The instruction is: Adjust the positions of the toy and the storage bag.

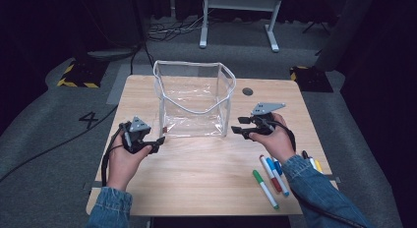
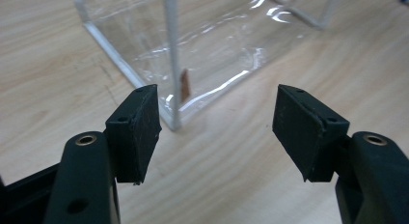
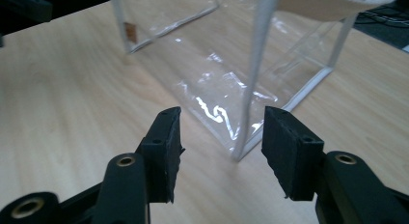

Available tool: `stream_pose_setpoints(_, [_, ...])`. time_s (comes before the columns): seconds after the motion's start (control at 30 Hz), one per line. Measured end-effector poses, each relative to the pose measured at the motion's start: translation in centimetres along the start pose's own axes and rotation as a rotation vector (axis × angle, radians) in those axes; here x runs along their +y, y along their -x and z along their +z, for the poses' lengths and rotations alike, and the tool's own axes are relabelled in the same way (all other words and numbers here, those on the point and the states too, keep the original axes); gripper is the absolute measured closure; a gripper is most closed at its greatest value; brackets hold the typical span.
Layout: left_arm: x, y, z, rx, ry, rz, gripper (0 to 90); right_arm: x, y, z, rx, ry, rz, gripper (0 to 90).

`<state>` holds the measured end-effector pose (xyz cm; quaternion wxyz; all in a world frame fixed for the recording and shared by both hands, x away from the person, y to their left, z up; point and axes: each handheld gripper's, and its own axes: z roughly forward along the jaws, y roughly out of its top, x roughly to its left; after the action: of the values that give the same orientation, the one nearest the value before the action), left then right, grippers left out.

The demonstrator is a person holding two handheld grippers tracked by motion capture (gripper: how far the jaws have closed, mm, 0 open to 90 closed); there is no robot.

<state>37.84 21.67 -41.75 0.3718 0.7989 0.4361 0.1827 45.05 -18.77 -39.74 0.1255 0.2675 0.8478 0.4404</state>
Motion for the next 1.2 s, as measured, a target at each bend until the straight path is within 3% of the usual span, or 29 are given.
stream_pose_setpoints(0.13, [1.3,-0.9,1.5,0.035,-0.004,0.012,35.3,0.6,0.9,1.3,-0.003,0.001,0.015,52.5])
stream_pose_setpoints(0.2, [1.9,-1.3,2.4,0.039,-0.005,0.014,38.9,1.2,1.4,2.6,-0.012,-0.001,-0.006,55.8])
stream_pose_setpoints(0.27, [2.2,-1.5,2.7,0.048,-0.014,0.024,46.6,1.4,1.6,3.0,-0.018,0.005,-0.010,57.3])
stream_pose_setpoints(0.33, [2.8,-1.8,3.7,0.028,-0.009,0.035,53.9,1.7,1.8,3.7,-0.021,0.030,-0.019,59.5])
stream_pose_setpoints(0.4, [2.9,-1.9,3.9,-0.004,0.007,0.021,67.3,1.8,1.8,4.0,-0.030,0.037,-0.042,70.2])
stream_pose_setpoints(0.47, [2.8,-1.7,3.7,0.044,-0.007,0.021,82.7,1.9,1.5,3.8,-0.035,0.034,-0.052,82.8])
stream_pose_setpoints(0.5, [2.8,-1.7,3.6,0.035,-0.013,0.015,86.5,1.9,1.3,3.7,-0.033,0.034,-0.055,85.8])
stream_pose_setpoints(0.6, [2.6,-1.4,3.1,0.025,-0.024,0.024,86.9,1.9,0.8,3.3,-0.036,0.022,-0.064,87.1])
stream_pose_setpoints(0.87, [0.3,0.0,0.7,-0.085,-0.016,0.034,86.8,-0.1,-1.2,0.6,0.056,0.017,-0.027,87.2])
stream_pose_setpoints(1.0, [-0.4,1.3,-0.5,-0.103,-0.023,0.066,86.8,-0.9,-2.6,-1.0,0.085,-0.004,-0.035,87.2])
stream_pose_setpoints(1.2, [-2.0,2.8,-2.2,-0.144,0.016,0.080,86.8,-2.4,-4.6,-3.2,0.130,-0.015,-0.047,87.3])
